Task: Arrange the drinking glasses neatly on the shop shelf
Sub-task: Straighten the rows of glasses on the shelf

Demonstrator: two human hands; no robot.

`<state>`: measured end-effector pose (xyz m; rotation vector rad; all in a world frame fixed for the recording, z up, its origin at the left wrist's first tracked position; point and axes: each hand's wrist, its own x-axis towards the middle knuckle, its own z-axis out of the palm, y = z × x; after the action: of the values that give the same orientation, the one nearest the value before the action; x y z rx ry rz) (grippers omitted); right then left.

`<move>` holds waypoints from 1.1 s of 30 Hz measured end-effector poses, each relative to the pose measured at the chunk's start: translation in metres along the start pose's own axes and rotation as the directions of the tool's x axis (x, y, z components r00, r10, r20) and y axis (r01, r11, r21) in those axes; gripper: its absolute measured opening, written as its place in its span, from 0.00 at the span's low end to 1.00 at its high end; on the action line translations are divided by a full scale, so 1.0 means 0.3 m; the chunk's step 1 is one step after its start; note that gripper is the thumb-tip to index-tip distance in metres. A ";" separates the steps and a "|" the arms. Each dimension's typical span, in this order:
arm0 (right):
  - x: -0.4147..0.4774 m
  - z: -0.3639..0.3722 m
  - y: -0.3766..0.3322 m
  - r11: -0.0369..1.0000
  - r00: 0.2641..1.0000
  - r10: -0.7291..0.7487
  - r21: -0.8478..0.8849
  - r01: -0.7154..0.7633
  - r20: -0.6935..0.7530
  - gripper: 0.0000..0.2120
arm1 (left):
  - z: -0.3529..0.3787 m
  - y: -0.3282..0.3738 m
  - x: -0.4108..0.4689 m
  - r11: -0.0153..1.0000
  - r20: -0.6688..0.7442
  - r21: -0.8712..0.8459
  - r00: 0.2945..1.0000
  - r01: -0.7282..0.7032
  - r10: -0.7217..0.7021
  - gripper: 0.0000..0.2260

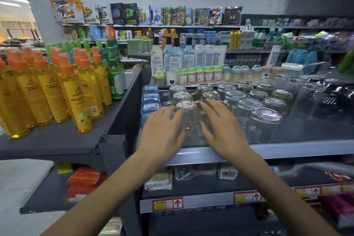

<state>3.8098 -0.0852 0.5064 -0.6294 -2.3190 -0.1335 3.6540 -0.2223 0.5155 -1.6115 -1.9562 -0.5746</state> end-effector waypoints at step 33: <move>-0.266 -0.135 0.435 0.826 0.887 0.454 0.414 -0.383 -0.086 0.44 | 0.291 0.503 0.245 0.865 0.006 -0.238 0.891 0.443 -0.454 0.34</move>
<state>3.9468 -0.0140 0.4719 -0.8647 -1.8993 0.4496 3.7797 -0.0826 0.4942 -1.2424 -2.3091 -1.0528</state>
